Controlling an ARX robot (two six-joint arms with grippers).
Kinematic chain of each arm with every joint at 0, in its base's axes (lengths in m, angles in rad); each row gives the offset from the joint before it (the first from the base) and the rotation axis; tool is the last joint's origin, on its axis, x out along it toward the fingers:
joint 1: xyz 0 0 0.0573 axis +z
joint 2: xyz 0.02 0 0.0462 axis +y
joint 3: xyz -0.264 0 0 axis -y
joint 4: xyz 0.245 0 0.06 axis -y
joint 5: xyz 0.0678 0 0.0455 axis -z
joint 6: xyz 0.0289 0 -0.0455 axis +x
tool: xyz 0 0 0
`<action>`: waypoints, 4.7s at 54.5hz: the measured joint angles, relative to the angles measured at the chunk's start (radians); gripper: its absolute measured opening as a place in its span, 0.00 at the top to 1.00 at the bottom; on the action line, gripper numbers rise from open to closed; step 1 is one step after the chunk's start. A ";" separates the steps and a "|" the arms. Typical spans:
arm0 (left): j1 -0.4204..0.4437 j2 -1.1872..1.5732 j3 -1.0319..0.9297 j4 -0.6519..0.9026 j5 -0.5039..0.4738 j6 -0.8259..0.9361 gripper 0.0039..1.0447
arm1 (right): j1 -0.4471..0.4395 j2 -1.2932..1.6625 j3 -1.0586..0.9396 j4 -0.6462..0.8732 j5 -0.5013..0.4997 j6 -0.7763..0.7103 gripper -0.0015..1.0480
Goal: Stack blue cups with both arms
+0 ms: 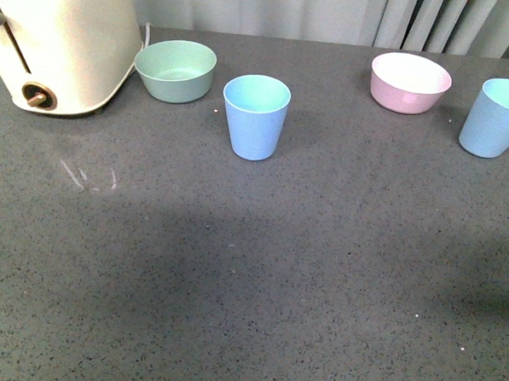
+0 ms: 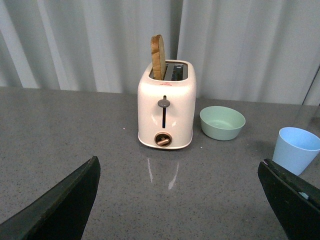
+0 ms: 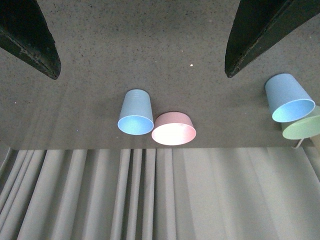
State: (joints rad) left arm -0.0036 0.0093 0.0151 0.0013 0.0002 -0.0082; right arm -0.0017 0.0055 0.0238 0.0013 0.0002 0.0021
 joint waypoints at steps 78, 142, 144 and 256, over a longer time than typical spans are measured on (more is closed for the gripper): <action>0.077 0.479 0.257 -0.476 0.385 0.037 0.08 | 0.000 0.000 0.000 0.000 0.000 0.000 0.09; -0.367 1.889 1.212 -0.117 0.092 -0.316 0.08 | 0.000 0.000 0.000 0.000 0.000 0.000 0.09; -0.372 1.899 1.228 -0.123 0.087 -0.317 0.08 | 0.000 0.000 0.000 0.000 0.000 0.000 0.09; -0.500 2.095 1.455 -0.319 0.047 -0.289 0.98 | 0.000 0.000 0.000 0.000 0.000 0.000 0.09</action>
State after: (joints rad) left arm -0.5034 2.1040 1.4696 -0.3172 0.0471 -0.2974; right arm -0.0017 0.0051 0.0238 0.0013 -0.0002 0.0021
